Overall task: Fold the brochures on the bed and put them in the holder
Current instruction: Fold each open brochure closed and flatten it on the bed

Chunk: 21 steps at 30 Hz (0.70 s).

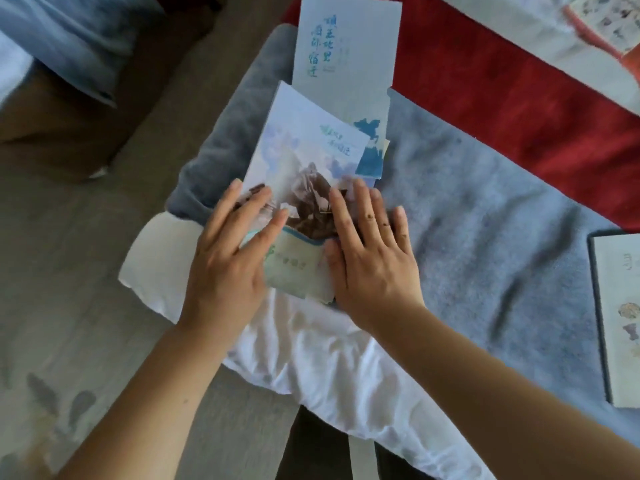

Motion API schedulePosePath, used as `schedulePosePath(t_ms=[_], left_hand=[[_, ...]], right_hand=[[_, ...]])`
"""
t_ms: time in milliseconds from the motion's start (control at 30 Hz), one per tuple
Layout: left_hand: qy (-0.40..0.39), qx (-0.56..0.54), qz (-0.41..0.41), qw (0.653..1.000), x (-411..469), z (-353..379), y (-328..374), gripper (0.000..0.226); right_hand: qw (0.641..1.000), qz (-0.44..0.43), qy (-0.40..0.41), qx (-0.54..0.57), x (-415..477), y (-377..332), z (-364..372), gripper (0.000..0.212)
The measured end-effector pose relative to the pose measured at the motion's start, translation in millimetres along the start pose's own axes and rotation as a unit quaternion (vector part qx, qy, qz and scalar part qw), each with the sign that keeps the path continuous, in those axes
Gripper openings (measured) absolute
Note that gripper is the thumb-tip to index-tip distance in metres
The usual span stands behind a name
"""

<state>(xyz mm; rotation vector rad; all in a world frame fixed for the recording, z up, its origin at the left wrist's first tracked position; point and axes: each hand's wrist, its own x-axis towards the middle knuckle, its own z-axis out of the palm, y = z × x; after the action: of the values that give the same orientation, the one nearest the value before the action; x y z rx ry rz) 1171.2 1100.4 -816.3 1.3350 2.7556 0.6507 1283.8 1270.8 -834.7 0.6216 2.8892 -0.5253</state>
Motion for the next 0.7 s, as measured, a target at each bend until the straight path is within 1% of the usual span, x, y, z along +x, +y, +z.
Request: schedulePosePath(t_ms=[133, 200, 267, 333, 400, 467, 533, 567, 633, 700], left_hand=[[0.015, -0.008, 0.012, 1.000, 1.1, 7.2, -14.5, 0.061], [0.011, -0.014, 0.016, 1.000, -0.4, 10.7, -18.1, 0.067], [0.001, -0.019, 0.018, 1.000, -1.6, 13.0, -20.8, 0.069], [-0.013, -0.031, 0.017, 0.999, -1.7, 14.8, -20.8, 0.068], [-0.030, -0.048, 0.016, 0.998, -0.4, 16.5, -20.6, 0.066], [-0.052, -0.060, 0.019, 0.997, 0.7, 17.9, -21.0, 0.066], [-0.068, -0.070, 0.020, 0.995, 2.0, 19.3, -21.8, 0.060], [-0.070, -0.073, 0.016, 0.995, 2.5, 20.3, -21.3, 0.055], [-0.060, -0.076, 0.004, 0.995, 2.4, 22.7, -18.7, 0.046], [-0.050, -0.077, -0.009, 0.996, 2.2, 25.3, -14.4, 0.045]], right_hand=[[0.999, 0.030, 0.011, -0.025, 31.3, 12.9, -11.7, 0.068], [0.998, 0.030, 0.013, -0.046, 47.1, 23.3, -19.8, 0.069], [0.997, 0.024, 0.006, -0.079, 63.6, 32.9, -28.0, 0.068], [0.994, 0.015, 0.011, -0.106, 79.4, 39.4, -34.6, 0.068], [0.994, 0.000, 0.019, -0.107, 95.4, 43.1, -38.1, 0.063], [0.997, -0.018, 0.014, -0.078, 111.1, 47.2, -40.3, 0.053], [0.998, -0.038, 0.007, -0.040, 127.7, 53.6, -44.7, 0.045], [0.998, -0.051, 0.009, -0.040, 135.3, 56.3, -46.9, 0.046], [0.995, -0.079, 0.018, -0.062, 147.8, 57.9, -50.9, 0.060], [0.991, -0.106, 0.014, -0.085, 161.2, 56.4, -56.5, 0.059]])
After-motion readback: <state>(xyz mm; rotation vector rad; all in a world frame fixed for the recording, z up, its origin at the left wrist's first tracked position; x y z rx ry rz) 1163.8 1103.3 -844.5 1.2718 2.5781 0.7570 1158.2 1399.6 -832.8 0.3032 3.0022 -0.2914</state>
